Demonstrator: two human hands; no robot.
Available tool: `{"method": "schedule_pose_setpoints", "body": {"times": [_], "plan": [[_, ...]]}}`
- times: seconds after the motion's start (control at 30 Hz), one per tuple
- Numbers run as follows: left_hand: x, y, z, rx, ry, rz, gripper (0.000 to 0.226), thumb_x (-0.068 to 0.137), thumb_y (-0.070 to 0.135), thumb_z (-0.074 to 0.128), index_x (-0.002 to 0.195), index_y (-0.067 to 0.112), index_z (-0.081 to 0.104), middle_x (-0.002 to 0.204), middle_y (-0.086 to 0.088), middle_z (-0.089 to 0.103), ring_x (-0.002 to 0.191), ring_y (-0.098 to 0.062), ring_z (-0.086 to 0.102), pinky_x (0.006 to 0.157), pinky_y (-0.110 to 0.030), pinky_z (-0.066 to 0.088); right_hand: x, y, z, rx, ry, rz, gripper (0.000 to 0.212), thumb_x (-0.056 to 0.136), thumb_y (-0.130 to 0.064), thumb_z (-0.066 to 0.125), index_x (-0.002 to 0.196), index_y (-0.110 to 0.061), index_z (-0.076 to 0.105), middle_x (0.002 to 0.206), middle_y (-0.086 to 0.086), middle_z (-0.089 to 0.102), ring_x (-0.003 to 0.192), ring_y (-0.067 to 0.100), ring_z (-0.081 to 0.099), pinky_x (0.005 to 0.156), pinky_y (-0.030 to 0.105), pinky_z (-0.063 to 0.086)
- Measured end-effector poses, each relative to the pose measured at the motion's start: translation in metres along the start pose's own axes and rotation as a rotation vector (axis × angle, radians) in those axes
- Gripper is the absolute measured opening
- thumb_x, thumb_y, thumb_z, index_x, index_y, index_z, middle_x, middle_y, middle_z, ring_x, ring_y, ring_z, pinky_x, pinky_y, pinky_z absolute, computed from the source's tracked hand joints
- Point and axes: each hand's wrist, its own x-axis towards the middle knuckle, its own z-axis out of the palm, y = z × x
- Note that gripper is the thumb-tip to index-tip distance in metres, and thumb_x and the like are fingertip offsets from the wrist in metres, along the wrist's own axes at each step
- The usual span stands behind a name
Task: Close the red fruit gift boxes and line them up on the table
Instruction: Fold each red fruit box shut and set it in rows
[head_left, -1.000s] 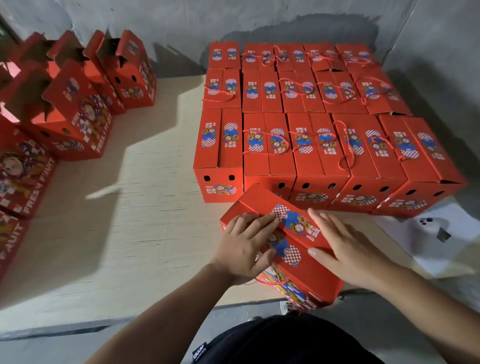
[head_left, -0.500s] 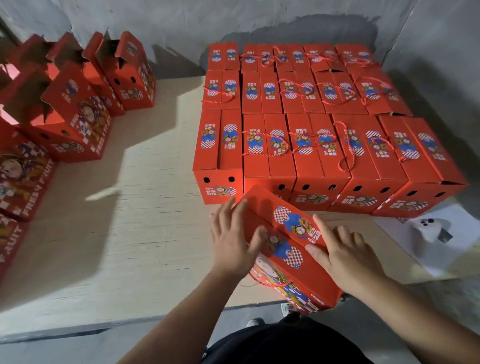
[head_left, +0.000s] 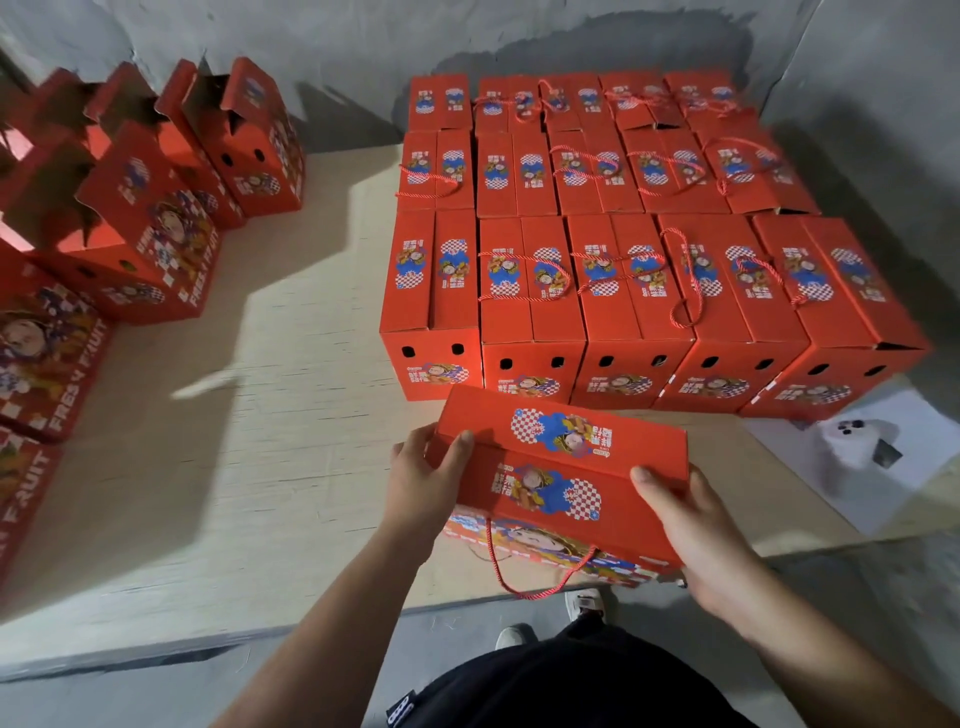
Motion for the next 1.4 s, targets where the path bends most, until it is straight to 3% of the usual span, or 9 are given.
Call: {"method": "schedule_pose_setpoints", "body": {"times": [0.2,0.27,0.57,0.7,0.8,0.9,1.07,1.23,1.4], "plan": [[0.003,0.014,0.0,-0.07,-0.049,0.07,0.037,0.094,0.046,0.07,0.124,0.03,0.057,0.124,-0.001,0.064,0.102,-0.012,0.072,0.078,-0.028,0.061,0.015,-0.024,-0.002,-0.187,0.057,-0.236,0.046,0.083,-0.056,0.066,0.121,-0.032,0.059,0.113,-0.004,0.071,0.093,0.01,0.072,0.072,0.024,0.057],[0.001,0.013,-0.001,-0.166,-0.098,-0.02,0.041,0.095,0.038,0.071,0.13,0.02,0.058,0.118,-0.002,0.067,0.091,-0.007,0.075,0.068,-0.022,0.059,0.021,-0.029,0.002,-0.378,0.149,-0.292,0.055,0.091,-0.046,0.069,0.137,-0.022,0.05,0.125,0.003,0.056,0.104,0.021,0.065,0.083,0.036,0.058],[0.002,0.004,-0.009,-0.425,-0.239,-0.078,0.055,0.091,0.025,0.075,0.143,0.025,0.055,0.133,-0.009,0.068,0.115,-0.029,0.07,0.093,-0.048,0.06,0.033,-0.038,0.002,-0.85,0.119,-0.291,0.085,0.088,-0.073,0.047,0.153,-0.04,0.002,0.128,-0.003,0.028,0.088,0.016,0.056,0.05,0.018,0.04],[0.002,0.002,-0.01,-0.421,-0.253,-0.057,0.056,0.09,0.029,0.074,0.142,0.029,0.057,0.138,-0.009,0.063,0.117,-0.029,0.069,0.094,-0.052,0.059,0.041,-0.038,-0.007,-0.496,0.082,-0.228,0.091,0.089,-0.058,0.064,0.158,-0.038,0.009,0.149,-0.001,0.039,0.11,0.013,0.057,0.077,0.028,0.053],[-0.003,-0.002,-0.009,-0.43,-0.173,-0.095,0.066,0.081,0.033,0.078,0.143,0.03,0.055,0.145,-0.007,0.056,0.119,-0.024,0.067,0.086,-0.038,0.062,0.031,-0.033,-0.019,-0.238,0.153,-0.118,0.092,0.074,-0.066,0.067,0.149,-0.028,0.028,0.124,-0.004,0.055,0.095,0.003,0.06,0.065,0.019,0.051],[-0.007,0.005,-0.01,-0.264,-0.079,-0.173,0.06,0.085,0.042,0.077,0.136,0.029,0.05,0.145,-0.004,0.048,0.11,-0.013,0.064,0.069,-0.018,0.056,0.019,-0.018,-0.032,-0.287,0.3,-0.038,0.073,0.074,-0.084,0.056,0.107,-0.019,0.052,0.097,0.006,0.068,0.079,0.018,0.067,0.063,0.038,0.053],[-0.004,0.001,-0.012,0.266,-0.082,-0.286,0.061,0.077,0.086,0.055,0.109,0.034,0.056,0.125,0.003,0.051,0.122,-0.022,0.045,0.105,-0.046,0.041,0.005,-0.011,-0.028,-0.242,0.109,0.077,0.059,0.075,-0.077,0.054,0.086,-0.021,0.072,0.07,0.001,0.074,0.074,0.026,0.072,0.077,0.048,0.059],[-0.002,0.002,-0.021,0.015,-0.192,-0.427,0.071,0.069,0.088,0.06,0.105,0.027,0.066,0.103,0.013,0.069,0.096,-0.009,0.06,0.096,-0.041,0.037,0.013,-0.017,-0.03,0.091,-0.048,0.336,0.065,0.065,-0.06,0.079,0.118,-0.025,0.067,0.112,-0.005,0.076,0.108,0.019,0.061,0.083,0.037,0.046],[-0.008,0.004,-0.017,-0.145,-0.36,-0.417,0.055,0.083,0.072,0.062,0.114,0.027,0.068,0.101,0.016,0.078,0.101,-0.003,0.062,0.105,-0.041,0.03,0.017,-0.023,-0.037,0.308,-0.22,0.518,0.063,0.08,-0.038,0.078,0.134,-0.011,0.061,0.106,0.015,0.068,0.067,0.02,0.046,0.065,0.034,0.039]]}}
